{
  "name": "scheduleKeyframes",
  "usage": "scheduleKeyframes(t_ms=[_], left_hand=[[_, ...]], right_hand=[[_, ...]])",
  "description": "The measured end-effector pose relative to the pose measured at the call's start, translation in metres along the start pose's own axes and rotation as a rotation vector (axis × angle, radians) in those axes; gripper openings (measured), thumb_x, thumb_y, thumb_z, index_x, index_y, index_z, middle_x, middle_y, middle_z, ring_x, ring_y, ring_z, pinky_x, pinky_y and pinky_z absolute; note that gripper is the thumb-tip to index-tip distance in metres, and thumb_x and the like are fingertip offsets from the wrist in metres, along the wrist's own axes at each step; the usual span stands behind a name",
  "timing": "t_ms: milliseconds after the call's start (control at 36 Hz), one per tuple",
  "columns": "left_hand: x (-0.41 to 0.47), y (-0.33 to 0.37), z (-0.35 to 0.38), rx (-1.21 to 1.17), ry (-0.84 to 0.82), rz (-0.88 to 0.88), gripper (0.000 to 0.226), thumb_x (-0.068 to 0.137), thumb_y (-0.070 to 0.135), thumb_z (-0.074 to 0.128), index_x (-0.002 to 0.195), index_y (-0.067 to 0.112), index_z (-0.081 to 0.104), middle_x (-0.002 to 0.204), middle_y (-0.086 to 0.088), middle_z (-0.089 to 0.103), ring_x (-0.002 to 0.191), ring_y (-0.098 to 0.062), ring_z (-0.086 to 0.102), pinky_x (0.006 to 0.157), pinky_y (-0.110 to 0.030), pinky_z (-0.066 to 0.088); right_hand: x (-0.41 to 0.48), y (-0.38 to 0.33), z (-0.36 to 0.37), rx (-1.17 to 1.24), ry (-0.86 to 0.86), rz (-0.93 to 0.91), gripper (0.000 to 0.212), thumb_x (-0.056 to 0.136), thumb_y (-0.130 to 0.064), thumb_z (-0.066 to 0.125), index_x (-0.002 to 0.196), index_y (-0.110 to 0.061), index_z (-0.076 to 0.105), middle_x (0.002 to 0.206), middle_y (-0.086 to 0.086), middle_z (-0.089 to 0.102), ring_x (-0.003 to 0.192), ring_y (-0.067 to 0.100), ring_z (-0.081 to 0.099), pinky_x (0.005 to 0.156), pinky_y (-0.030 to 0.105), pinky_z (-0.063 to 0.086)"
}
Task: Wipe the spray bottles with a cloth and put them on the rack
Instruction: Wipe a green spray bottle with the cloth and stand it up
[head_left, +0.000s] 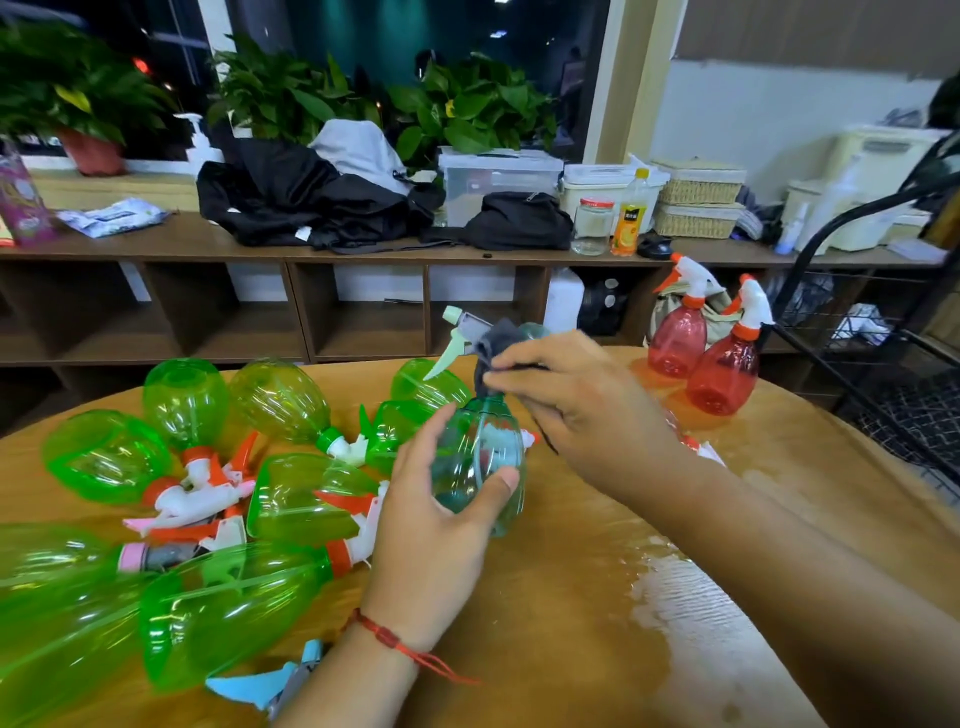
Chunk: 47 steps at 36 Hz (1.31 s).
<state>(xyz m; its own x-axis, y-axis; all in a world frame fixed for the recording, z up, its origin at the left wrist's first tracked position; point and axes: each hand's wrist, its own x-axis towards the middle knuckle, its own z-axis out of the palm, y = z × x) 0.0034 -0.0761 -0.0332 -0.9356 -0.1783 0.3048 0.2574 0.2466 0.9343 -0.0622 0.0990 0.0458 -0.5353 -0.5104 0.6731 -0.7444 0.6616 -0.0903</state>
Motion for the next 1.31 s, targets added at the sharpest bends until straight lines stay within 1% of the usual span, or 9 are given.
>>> scheduleKeyframes(t_ms=[139,278,417,528,750,889,1083,1194,1306], left_hand=[[-0.001,0.0,0.003,0.001,-0.005,0.017,0.08,0.084,0.043,0.089,0.152,0.047,0.047,0.147,0.026,0.052,0.133,0.019,0.044,0.108,-0.013,0.039],[-0.007,0.005,0.004,-0.026,-0.064,0.078,0.08,0.081,0.053,0.087,0.152,0.049,0.048,0.146,0.023,0.054,0.137,0.007,0.05,0.108,-0.016,0.046],[-0.01,0.008,0.001,-0.089,-0.069,0.107,0.079,0.08,0.057,0.084,0.149,0.056,0.048,0.149,0.018,0.056,0.138,-0.005,0.056,0.109,-0.027,0.053],[-0.009,0.005,0.001,-0.112,-0.049,0.071,0.078,0.081,0.054,0.085,0.149,0.058,0.047,0.15,0.016,0.057,0.138,-0.01,0.058,0.11,-0.041,0.055],[-0.001,0.0,0.0,-0.033,0.011,0.012,0.079,0.083,0.052,0.083,0.153,0.05,0.048,0.147,0.021,0.057,0.134,0.0,0.056,0.111,-0.04,0.054],[-0.006,0.001,0.005,0.008,-0.073,0.063,0.081,0.078,0.053,0.085,0.15,0.055,0.048,0.143,0.029,0.054,0.132,0.007,0.054,0.108,-0.021,0.05],[-0.004,-0.001,-0.001,-0.076,-0.038,0.049,0.08,0.078,0.062,0.083,0.15,0.055,0.049,0.148,0.024,0.056,0.138,-0.001,0.055,0.111,-0.038,0.052],[0.001,-0.001,-0.005,-0.074,0.009,0.029,0.078,0.081,0.054,0.085,0.151,0.048,0.051,0.146,0.025,0.058,0.133,0.008,0.054,0.11,-0.027,0.052],[0.0,-0.005,-0.002,-0.043,-0.035,0.029,0.078,0.084,0.053,0.087,0.151,0.054,0.048,0.147,0.023,0.056,0.135,0.0,0.055,0.112,-0.036,0.052]], right_hand=[[0.006,-0.003,-0.019,0.067,-0.104,-0.047,0.027,0.102,-0.013,0.065,0.122,-0.022,0.08,0.126,-0.009,0.071,0.116,0.018,0.06,0.099,0.031,0.05],[0.036,0.0,-0.04,0.193,0.13,0.17,0.029,0.102,-0.009,0.066,0.125,-0.022,0.077,0.126,-0.008,0.071,0.123,0.004,0.062,0.11,0.024,0.047],[0.049,0.004,-0.042,0.399,-0.065,0.294,0.035,0.108,-0.01,0.055,0.132,-0.027,0.074,0.13,-0.015,0.071,0.124,-0.002,0.061,0.106,0.018,0.047],[0.027,0.007,-0.031,0.338,0.049,0.283,0.035,0.108,-0.006,0.055,0.133,-0.02,0.074,0.131,-0.011,0.071,0.126,-0.003,0.06,0.109,0.017,0.045],[-0.003,0.017,-0.024,0.122,-0.011,0.167,0.034,0.104,-0.003,0.059,0.129,-0.019,0.076,0.13,-0.008,0.07,0.122,0.009,0.063,0.103,0.028,0.053],[0.019,0.015,-0.037,0.193,0.209,0.256,0.032,0.103,-0.001,0.06,0.127,-0.015,0.076,0.126,-0.01,0.071,0.122,-0.002,0.062,0.108,0.017,0.046],[0.018,0.004,-0.024,0.198,0.065,0.208,0.036,0.104,-0.002,0.06,0.135,-0.017,0.073,0.134,-0.008,0.07,0.13,0.005,0.06,0.113,0.017,0.044],[0.005,0.013,-0.026,0.142,-0.023,0.171,0.036,0.102,-0.002,0.063,0.133,-0.018,0.074,0.133,-0.007,0.071,0.128,0.003,0.061,0.111,0.014,0.044],[0.007,0.022,-0.038,0.094,0.008,0.154,0.035,0.101,-0.002,0.065,0.129,-0.018,0.076,0.126,-0.01,0.073,0.122,0.002,0.064,0.108,0.017,0.048]])
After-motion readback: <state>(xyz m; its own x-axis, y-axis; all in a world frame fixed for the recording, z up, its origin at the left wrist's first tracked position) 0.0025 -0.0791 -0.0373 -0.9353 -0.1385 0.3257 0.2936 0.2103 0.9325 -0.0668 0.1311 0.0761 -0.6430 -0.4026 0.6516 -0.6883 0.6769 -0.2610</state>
